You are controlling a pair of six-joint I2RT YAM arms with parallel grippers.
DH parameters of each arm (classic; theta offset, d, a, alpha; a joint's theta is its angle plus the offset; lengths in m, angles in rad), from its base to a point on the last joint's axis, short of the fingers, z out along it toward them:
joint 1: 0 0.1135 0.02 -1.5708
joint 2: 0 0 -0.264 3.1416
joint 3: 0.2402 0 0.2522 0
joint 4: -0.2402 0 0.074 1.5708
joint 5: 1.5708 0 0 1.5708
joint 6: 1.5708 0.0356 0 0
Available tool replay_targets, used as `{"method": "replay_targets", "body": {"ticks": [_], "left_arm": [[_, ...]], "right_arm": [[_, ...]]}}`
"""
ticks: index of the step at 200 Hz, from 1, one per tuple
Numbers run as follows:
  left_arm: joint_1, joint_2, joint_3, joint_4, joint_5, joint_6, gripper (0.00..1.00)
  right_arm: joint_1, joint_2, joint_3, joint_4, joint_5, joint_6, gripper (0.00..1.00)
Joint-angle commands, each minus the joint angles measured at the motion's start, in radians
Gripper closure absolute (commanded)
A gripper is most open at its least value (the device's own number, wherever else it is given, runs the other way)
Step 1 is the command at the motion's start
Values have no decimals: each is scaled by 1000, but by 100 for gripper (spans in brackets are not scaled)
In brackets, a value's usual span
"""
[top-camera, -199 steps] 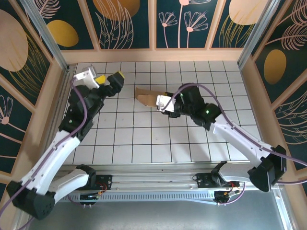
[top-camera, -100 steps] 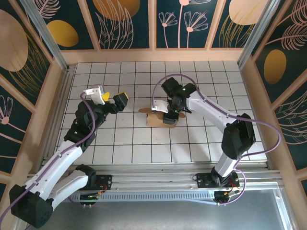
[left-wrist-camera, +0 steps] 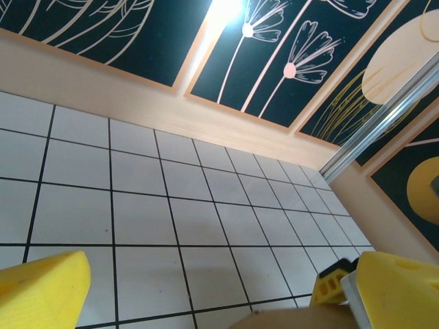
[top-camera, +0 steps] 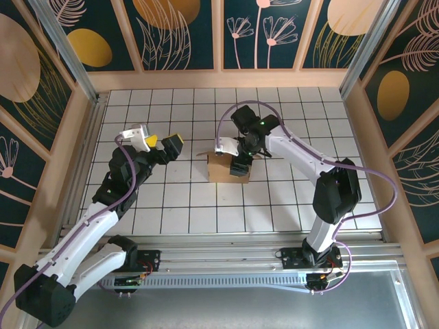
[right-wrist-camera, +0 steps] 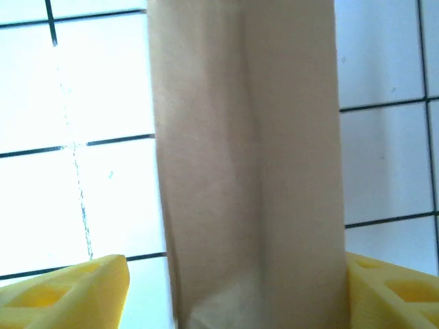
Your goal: Fold the paper box
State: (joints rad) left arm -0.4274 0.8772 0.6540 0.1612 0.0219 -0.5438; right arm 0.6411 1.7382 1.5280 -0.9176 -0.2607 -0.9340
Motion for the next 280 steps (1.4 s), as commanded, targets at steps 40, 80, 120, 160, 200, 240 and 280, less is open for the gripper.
{"method": "replay_targets", "body": {"ticks": [40,80,120,160,200,240,280], "left_arm": [[1,48,8,-16,94,143,1],[0,106,39,-42,191,214,5],[1,171,103,-132,258,282,6],[0,232,170,-188,318,314,9],[-1,335,300,-310,378,350,14],[-1,469,420,-461,464,415,14],[-1,522,453,-470,476,421,10]], "right_arm": [[-24,-2,69,-7,-84,19,19],[-43,-29,95,18,-114,60,17],[-88,-180,13,177,-244,247,17],[-330,-454,-330,501,-477,577,18],[-486,-460,-462,543,-609,770,26],[-477,-379,-477,569,-669,797,37],[-473,-371,-507,592,-657,785,40]]}}
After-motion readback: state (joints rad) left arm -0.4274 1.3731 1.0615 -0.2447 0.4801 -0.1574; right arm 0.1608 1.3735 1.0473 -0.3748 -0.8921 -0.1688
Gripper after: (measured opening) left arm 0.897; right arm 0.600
